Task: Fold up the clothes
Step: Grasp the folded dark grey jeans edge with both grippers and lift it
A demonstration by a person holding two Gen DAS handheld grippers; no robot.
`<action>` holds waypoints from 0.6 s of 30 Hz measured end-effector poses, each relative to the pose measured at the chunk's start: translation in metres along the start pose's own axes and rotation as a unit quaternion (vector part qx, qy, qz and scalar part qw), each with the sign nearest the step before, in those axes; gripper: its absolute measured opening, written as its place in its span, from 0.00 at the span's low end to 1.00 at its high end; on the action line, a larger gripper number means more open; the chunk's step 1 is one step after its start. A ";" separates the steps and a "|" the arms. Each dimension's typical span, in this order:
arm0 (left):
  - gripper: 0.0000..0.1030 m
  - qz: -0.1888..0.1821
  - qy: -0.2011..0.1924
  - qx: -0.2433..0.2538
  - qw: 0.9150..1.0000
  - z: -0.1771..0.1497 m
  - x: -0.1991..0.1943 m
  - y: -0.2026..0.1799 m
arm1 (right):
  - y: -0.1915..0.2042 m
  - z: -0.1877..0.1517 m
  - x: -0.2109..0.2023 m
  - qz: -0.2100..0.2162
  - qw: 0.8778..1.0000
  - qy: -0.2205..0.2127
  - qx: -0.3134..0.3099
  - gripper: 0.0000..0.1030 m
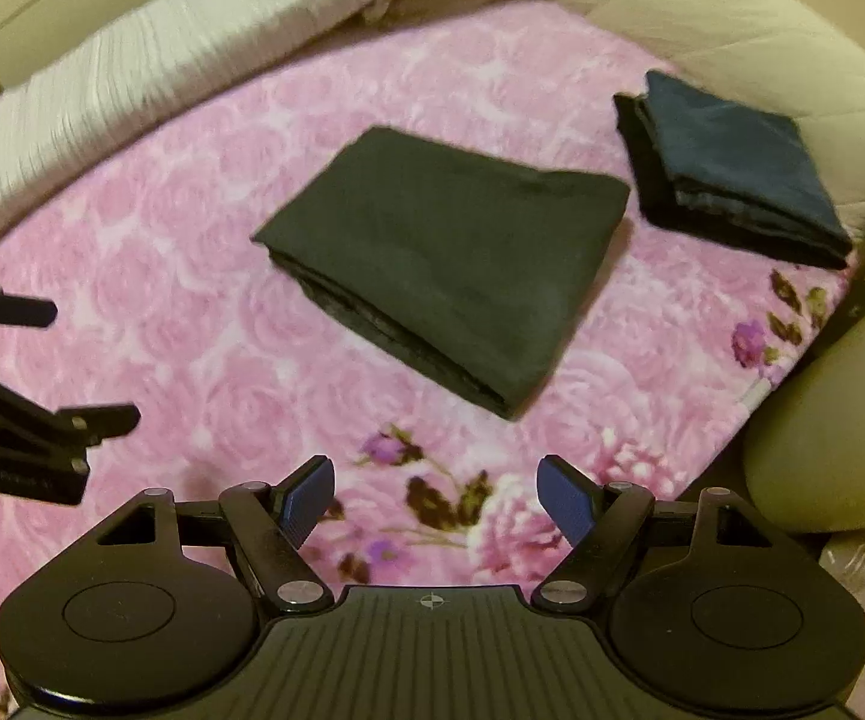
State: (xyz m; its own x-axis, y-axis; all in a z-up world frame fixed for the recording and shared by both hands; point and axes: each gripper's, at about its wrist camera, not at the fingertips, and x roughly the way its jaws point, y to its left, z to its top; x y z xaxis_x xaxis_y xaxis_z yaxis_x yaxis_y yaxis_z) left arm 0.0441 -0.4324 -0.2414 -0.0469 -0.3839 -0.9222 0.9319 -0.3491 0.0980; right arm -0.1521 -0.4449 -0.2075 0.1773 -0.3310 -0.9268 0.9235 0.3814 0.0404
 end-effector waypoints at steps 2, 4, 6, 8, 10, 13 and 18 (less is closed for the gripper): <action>0.93 0.005 0.011 0.002 1.000 0.009 0.010 -0.004 | -0.011 0.007 0.012 0.008 1.000 0.011 -0.004 0.76; 0.93 0.009 0.019 0.003 1.000 0.018 0.020 -0.008 | -0.022 0.015 0.023 0.016 1.000 0.019 -0.009 0.76; 0.93 0.019 0.021 0.010 1.000 0.027 0.029 -0.012 | -0.033 0.025 0.034 0.023 0.999 0.028 -0.013 0.76; 0.93 0.033 0.011 0.034 0.999 0.033 0.038 -0.016 | -0.044 0.034 0.048 0.026 0.999 0.034 -0.025 0.76; 0.92 0.054 -0.013 0.089 0.995 0.035 0.050 -0.023 | -0.047 0.038 0.060 0.018 0.998 0.025 -0.063 0.76; 0.92 0.087 -0.054 0.220 0.970 0.028 0.074 -0.035 | -0.028 0.020 0.078 -0.018 0.975 -0.039 -0.218 0.76; 0.91 0.081 -0.114 0.387 0.911 0.008 0.123 -0.040 | 0.003 -0.026 0.130 -0.037 0.918 -0.081 -0.385 0.76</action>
State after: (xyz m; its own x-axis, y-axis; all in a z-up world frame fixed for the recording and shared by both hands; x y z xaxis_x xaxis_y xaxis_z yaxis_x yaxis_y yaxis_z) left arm -0.0024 -0.4725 -0.3554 -0.0871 -0.6209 -0.7791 0.4048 -0.7366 0.5418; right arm -0.1350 -0.4641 -0.3373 0.2293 -0.4814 -0.8460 0.4310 0.8295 -0.3552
